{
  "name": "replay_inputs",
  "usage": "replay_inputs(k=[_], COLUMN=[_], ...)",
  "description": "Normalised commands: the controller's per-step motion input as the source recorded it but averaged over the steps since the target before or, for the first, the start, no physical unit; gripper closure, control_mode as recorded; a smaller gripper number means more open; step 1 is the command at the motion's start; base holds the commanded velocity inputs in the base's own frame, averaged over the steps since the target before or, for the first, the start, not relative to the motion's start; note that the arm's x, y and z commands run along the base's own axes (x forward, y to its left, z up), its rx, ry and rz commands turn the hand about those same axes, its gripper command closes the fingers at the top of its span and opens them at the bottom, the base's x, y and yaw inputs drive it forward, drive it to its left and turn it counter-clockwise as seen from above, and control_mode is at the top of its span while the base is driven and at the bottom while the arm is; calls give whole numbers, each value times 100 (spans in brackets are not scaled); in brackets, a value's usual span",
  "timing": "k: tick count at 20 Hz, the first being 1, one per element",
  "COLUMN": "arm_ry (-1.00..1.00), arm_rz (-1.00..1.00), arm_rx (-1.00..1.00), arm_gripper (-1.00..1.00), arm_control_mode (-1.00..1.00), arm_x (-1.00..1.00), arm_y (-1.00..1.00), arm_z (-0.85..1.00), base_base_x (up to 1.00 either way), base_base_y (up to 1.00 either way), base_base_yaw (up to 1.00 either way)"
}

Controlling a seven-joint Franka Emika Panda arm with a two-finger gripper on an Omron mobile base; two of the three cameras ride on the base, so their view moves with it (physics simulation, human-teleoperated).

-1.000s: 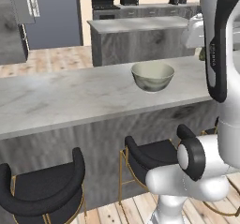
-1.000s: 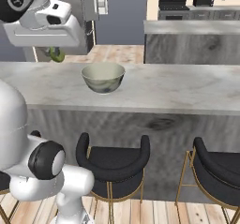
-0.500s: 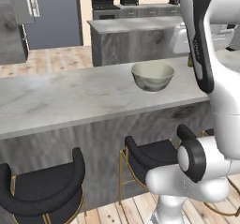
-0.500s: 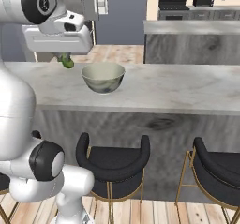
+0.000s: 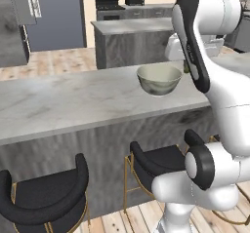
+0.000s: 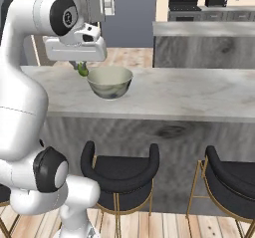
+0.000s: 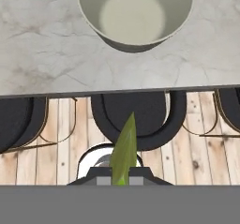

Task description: There is a bowl on the dining counter. Grab a lemon wedge from the fridge and place it in the bowl. Then get the liquor bottle and glass cup from the cabinet and place them next to the bowl.

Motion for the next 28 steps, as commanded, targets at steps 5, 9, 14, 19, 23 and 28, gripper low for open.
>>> replay_inputs(k=[5, 9, 14, 19, 23, 28], arm_ry=[-1, -2, 0, 3, 5, 3], arm_rz=[0, 0, 0, 0, 0, 0], arm_rx=[-2, -2, 0, 0, 0, 0], arm_gripper=[100, 100, 100, 100, 100, 100], arm_control_mode=[-100, -100, -100, -100, -100, -100], arm_x=[34, 19, 41, 59, 57, 50], arm_y=[0, 0, 0, 0, 0, 0], arm_z=[-37, -32, -15, -9, -11, -25], base_base_x=[0, 0, 0, 0, 0, 0], base_base_y=[0, 0, 0, 0, 0, 0], base_base_yaw=[0, 0, 0, 0, 0, 0])
